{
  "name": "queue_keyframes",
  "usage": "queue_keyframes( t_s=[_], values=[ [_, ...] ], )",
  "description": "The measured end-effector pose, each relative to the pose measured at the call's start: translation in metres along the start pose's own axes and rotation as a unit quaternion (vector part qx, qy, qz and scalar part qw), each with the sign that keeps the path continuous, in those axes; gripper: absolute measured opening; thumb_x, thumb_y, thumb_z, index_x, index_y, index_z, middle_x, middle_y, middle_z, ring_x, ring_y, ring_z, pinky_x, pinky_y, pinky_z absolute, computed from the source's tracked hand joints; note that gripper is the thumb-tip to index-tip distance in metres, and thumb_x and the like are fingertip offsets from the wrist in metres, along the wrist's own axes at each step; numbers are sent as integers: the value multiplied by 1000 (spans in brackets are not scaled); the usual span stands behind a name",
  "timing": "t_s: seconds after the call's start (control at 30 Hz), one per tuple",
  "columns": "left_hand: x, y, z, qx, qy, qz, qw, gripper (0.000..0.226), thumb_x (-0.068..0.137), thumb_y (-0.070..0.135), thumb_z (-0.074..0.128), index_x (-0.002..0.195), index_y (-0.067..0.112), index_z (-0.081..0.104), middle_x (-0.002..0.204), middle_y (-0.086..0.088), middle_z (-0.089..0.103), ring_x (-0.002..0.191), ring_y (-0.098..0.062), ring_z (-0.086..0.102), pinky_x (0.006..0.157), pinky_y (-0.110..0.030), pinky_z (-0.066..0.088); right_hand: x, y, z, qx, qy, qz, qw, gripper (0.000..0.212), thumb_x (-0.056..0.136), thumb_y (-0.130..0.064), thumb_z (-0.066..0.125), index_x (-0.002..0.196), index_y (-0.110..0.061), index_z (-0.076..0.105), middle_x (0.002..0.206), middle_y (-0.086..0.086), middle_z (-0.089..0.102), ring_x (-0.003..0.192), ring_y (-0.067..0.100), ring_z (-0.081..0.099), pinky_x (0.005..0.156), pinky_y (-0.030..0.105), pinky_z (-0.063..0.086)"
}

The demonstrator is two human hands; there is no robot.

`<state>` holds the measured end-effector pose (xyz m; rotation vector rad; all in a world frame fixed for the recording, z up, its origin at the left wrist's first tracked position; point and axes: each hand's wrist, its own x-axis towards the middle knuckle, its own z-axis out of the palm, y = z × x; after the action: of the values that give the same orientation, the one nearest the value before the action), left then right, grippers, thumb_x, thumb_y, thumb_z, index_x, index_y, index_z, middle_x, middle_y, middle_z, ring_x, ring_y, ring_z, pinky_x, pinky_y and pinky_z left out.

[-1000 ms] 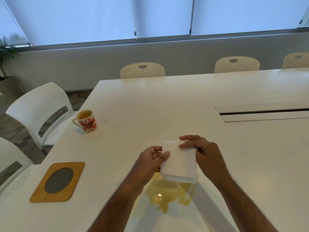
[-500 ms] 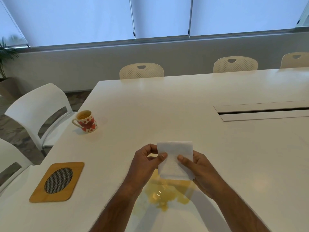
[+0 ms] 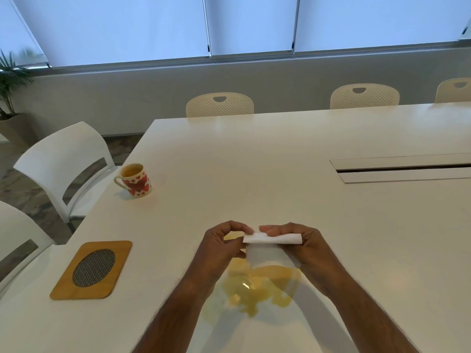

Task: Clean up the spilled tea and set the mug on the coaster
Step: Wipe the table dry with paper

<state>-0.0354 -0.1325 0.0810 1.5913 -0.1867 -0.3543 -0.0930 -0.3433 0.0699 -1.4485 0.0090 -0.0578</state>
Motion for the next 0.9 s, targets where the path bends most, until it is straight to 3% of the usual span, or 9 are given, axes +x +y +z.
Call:
queue_keyframes(
  t_s=[0.13, 0.23, 0.37, 0.43, 0.53, 0.6, 0.67, 0.77, 0.9],
  values=[
    [1, -1, 1, -68, 17, -40, 997, 26, 105, 9, 49, 111, 14, 74, 113, -8, 75, 91, -26, 73, 86, -47, 62, 4, 3, -4, -55, 14, -27, 998, 34, 93, 16, 59, 98, -9, 82, 123, 2, 75, 116, 24, 70, 95, 52, 59],
    [3, -3, 3, -49, 7, -61, 997, 21, 104, 29, 62, 118, 15, 70, 109, -6, 77, 89, -23, 74, 87, -45, 63, 6, 5, -6, -108, 9, -66, 992, 48, 88, 21, 58, 95, -18, 85, 124, -2, 74, 117, 20, 68, 88, 40, 59],
    [5, -5, 2, 4, 12, -37, 999, 18, 93, 20, 78, 110, 16, 74, 98, -3, 79, 86, -18, 74, 80, -37, 64, 7, 6, -8, -128, -10, -75, 989, 51, 89, 24, 54, 100, -17, 82, 127, -2, 72, 119, 19, 67, 87, 36, 59],
    [7, -6, 0, 17, 25, -23, 999, 17, 91, 19, 80, 107, 15, 75, 95, 0, 78, 85, -15, 72, 77, -33, 62, 7, 5, -10, -88, -18, -56, 994, 48, 92, 22, 46, 108, -14, 74, 128, 2, 72, 119, 22, 68, 90, 40, 58],
    [12, -5, -6, 41, 46, 5, 998, 16, 89, 16, 81, 105, 16, 75, 98, -2, 78, 81, -14, 70, 74, -27, 59, 9, -1, -11, 66, 7, 33, 997, 30, 101, 6, 38, 116, -8, 60, 126, 14, 73, 115, 32, 66, 89, 48, 47],
    [13, -3, -9, 61, 48, 26, 997, 15, 89, 14, 81, 103, 17, 75, 97, -1, 78, 78, -12, 70, 75, -26, 58, 13, -4, -13, 96, 3, 68, 993, 27, 105, -4, 39, 125, -4, 56, 125, 17, 73, 109, 35, 66, 86, 46, 48],
    [15, 0, -13, 86, 43, 45, 994, 14, 88, 14, 82, 99, 21, 76, 92, -1, 79, 80, -15, 72, 78, -29, 59, 17, -2, -14, 35, -33, 69, 996, 26, 107, -15, 49, 129, -7, 61, 124, 13, 74, 110, 31, 68, 86, 45, 54],
    [18, 3, -17, 134, 24, 65, 989, 11, 89, 19, 82, 94, 25, 75, 85, -4, 78, 83, -25, 74, 81, -38, 60, 25, 1, -9, -137, -90, 31, 986, 26, 95, -21, 74, 122, -20, 73, 113, 5, 78, 106, 27, 74, 88, 42, 60],
    [24, -2, -33, 177, 10, 103, 979, 14, 90, 21, 81, 100, 29, 76, 96, 9, 77, 92, -10, 72, 85, -35, 61, 37, 6, 2, -263, -80, -15, 961, 14, 96, -19, 73, 107, -28, 77, 97, -5, 78, 88, 18, 74, 78, 37, 59]
  ],
)
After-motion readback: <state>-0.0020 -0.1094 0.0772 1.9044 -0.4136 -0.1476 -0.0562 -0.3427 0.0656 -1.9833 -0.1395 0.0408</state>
